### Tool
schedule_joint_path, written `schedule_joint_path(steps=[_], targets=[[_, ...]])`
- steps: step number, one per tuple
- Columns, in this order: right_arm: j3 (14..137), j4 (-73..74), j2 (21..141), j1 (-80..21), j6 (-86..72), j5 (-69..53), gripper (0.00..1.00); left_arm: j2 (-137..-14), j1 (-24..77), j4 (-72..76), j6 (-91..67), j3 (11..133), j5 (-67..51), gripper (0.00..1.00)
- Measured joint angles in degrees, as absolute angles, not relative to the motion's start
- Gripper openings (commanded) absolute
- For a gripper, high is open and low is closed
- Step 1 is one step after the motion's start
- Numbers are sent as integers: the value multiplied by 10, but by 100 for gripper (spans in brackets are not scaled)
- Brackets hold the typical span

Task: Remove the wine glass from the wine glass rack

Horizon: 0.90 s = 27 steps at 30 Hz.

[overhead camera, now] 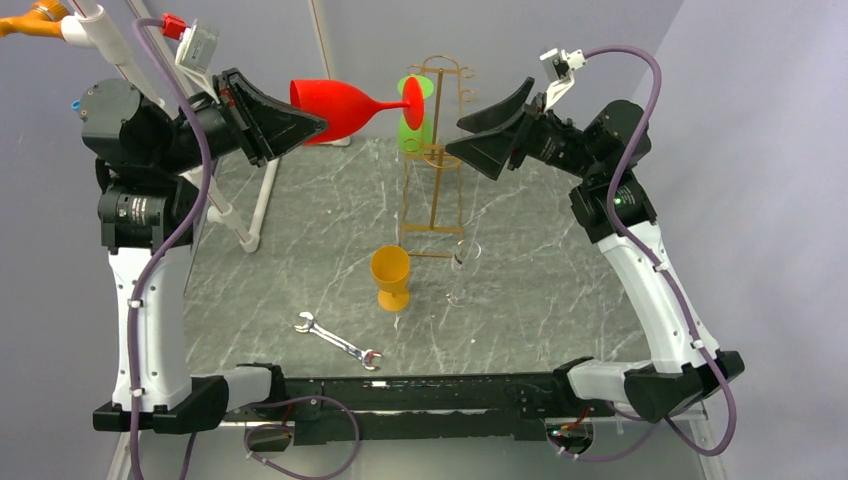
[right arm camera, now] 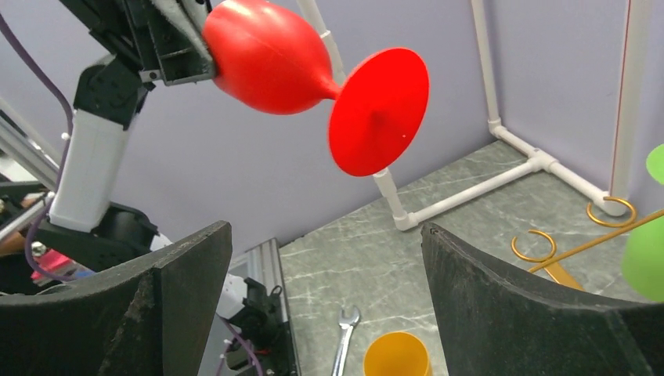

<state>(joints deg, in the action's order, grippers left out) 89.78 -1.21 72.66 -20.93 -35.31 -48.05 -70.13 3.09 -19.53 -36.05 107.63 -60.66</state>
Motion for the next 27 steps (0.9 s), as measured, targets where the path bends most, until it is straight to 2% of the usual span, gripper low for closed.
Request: schedule_joint_path(steps=[15, 27], targets=[[881, 1, 692, -223, -296, -485, 93, -738, 31, -450, -210, 1174, -488, 0], [877, 24, 690, -230, -272, -484, 93, -758, 31, -556, -142, 1175, -352, 0]])
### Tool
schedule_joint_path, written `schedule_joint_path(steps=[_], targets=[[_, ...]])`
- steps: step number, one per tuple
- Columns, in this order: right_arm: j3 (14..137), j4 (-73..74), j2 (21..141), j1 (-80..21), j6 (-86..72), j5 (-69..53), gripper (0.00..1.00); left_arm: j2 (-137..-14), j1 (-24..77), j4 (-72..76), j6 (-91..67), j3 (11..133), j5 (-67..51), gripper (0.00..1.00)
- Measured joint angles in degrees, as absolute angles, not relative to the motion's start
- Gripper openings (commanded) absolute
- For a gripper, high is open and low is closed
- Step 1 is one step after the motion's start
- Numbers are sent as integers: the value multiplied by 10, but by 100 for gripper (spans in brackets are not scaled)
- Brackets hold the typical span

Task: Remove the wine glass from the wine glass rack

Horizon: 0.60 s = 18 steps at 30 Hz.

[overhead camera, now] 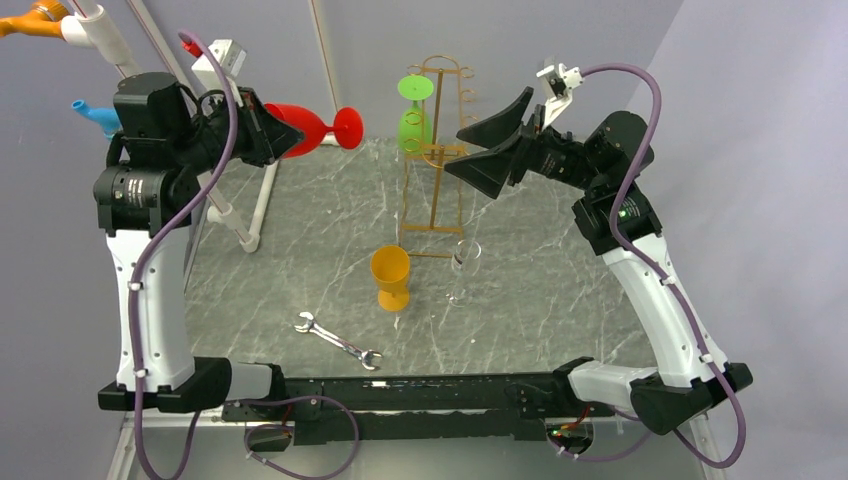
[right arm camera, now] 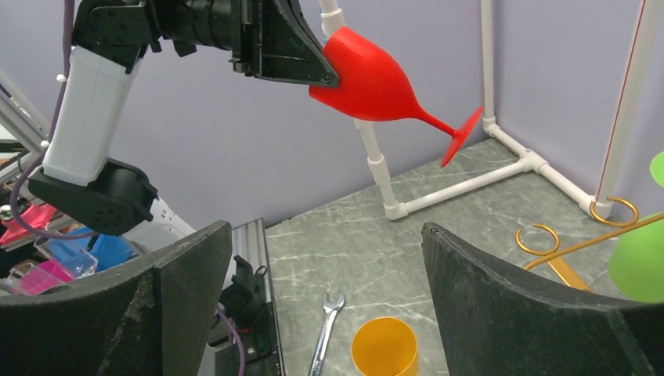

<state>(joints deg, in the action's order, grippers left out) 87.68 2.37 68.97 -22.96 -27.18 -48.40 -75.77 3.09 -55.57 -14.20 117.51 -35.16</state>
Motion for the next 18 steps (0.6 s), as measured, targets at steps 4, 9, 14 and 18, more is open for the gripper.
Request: schedule_joint_path(steps=[4, 9, 14, 18], targets=[[876, 30, 690, -231, -268, -482, 93, -767, 31, -576, -128, 1175, -314, 0], [874, 38, 690, -234, -261, -479, 93, -779, 31, -599, -114, 1175, -274, 0], [874, 48, 690, -235, -252, -470, 93, -798, 36, -623, -100, 1172, -238, 0], [874, 55, 690, -235, -247, -464, 93, -826, 53, -647, -87, 1172, -204, 0]])
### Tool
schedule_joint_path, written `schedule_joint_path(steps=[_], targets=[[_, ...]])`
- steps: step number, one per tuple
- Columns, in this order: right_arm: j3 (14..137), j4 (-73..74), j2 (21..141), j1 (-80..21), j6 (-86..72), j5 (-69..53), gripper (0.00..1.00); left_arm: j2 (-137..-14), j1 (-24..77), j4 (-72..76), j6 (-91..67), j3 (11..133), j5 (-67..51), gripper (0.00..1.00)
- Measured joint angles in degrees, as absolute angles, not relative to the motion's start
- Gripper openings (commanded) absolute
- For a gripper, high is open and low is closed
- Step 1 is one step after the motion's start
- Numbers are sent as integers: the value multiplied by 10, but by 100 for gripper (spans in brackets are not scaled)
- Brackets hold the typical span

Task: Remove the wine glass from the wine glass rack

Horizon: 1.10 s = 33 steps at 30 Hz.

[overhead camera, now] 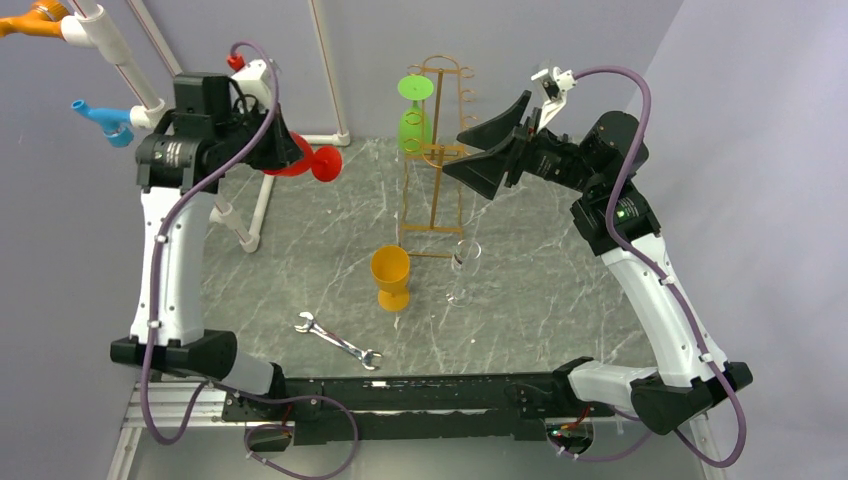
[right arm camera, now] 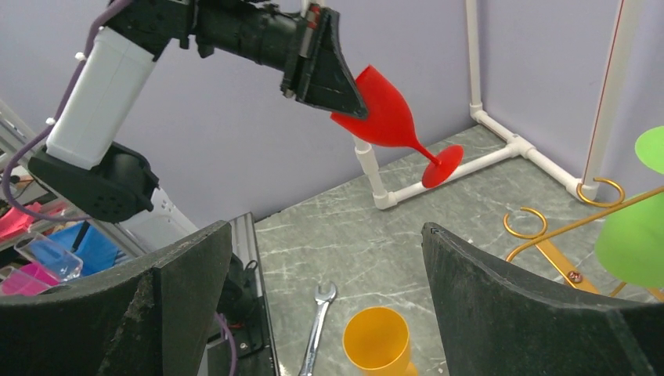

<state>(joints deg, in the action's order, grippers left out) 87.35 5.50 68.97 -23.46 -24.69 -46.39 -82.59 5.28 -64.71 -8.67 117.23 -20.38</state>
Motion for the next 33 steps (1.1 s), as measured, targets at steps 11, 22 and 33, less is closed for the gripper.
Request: schedule_joint_path(steps=[11, 22, 33], targets=[[873, 69, 690, -235, -240, -454, 93, -873, 88, -686, -62, 1137, -143, 0], [872, 73, 690, -238, -240, -452, 93, -889, 100, -680, -51, 1018, -135, 0], [869, 76, 690, -241, -235, -449, 93, -889, 123, -631, -57, 881, -134, 0]])
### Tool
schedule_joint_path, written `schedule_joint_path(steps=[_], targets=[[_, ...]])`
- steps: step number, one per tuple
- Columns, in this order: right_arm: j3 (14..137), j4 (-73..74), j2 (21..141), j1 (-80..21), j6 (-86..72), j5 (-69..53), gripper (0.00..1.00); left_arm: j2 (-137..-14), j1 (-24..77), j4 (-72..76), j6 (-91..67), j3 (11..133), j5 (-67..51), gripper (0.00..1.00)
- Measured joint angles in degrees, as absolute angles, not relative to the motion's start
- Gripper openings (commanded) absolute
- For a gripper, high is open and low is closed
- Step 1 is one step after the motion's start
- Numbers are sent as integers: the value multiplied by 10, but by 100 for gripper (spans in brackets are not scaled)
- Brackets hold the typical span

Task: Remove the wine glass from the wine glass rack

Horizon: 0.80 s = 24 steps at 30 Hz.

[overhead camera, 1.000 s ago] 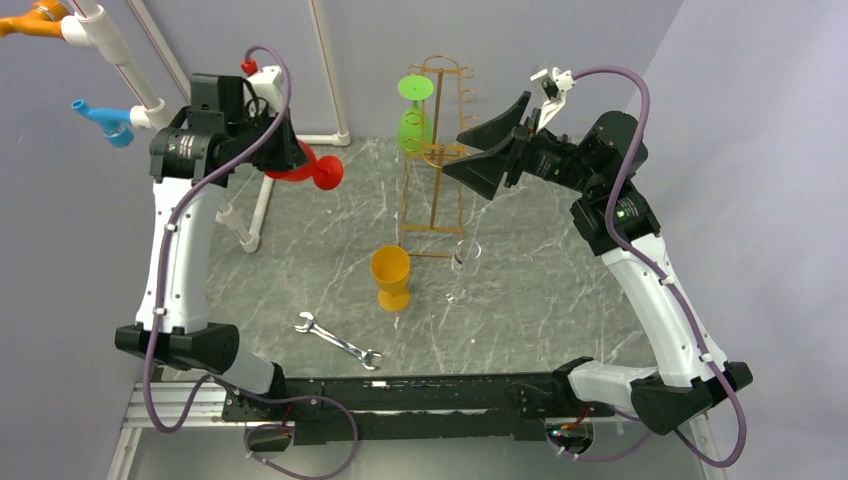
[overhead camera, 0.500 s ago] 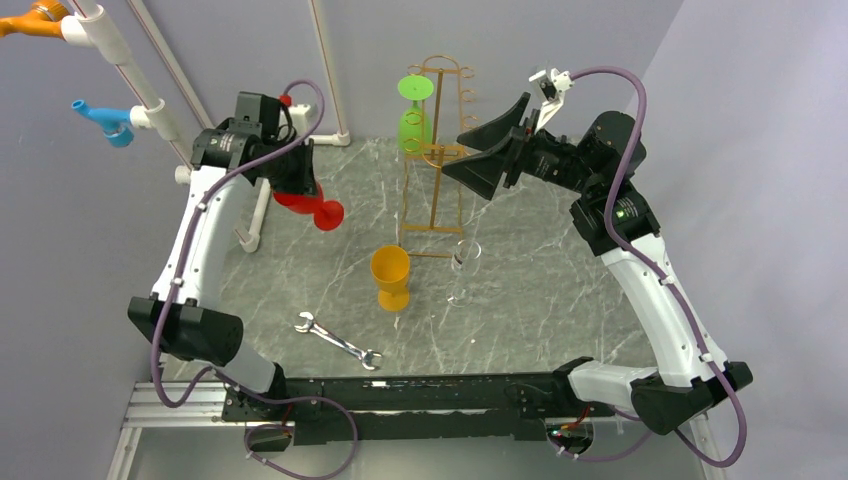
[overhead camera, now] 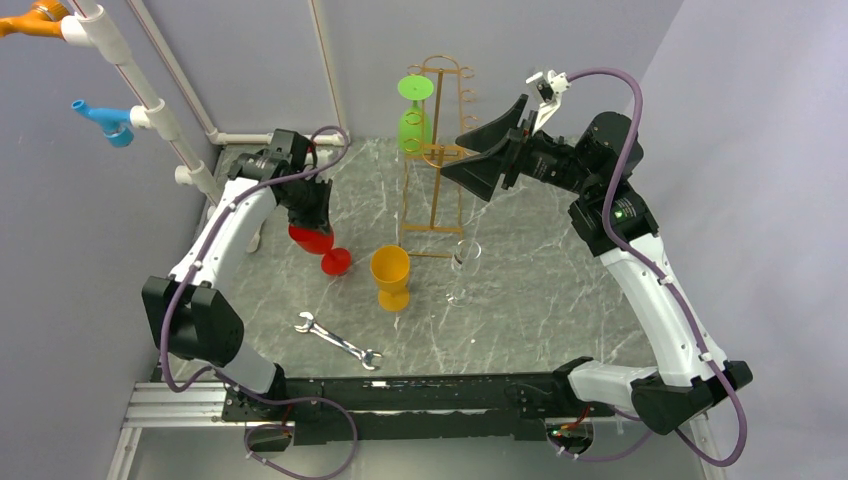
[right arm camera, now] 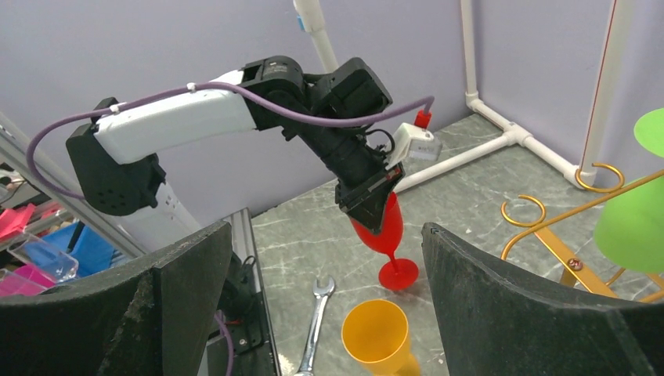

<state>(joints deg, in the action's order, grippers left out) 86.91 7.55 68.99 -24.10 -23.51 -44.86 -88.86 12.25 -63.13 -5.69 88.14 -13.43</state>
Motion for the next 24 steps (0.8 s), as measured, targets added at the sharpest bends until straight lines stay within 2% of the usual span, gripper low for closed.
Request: schedule_joint_path(steps=[11, 24], targets=[[869, 77, 690, -243, -233, -448, 93, -889, 155, -615, -67, 865, -121, 0], [869, 92, 690, -245, -222, -439, 93, -889, 177, -597, -69, 841, -109, 16]])
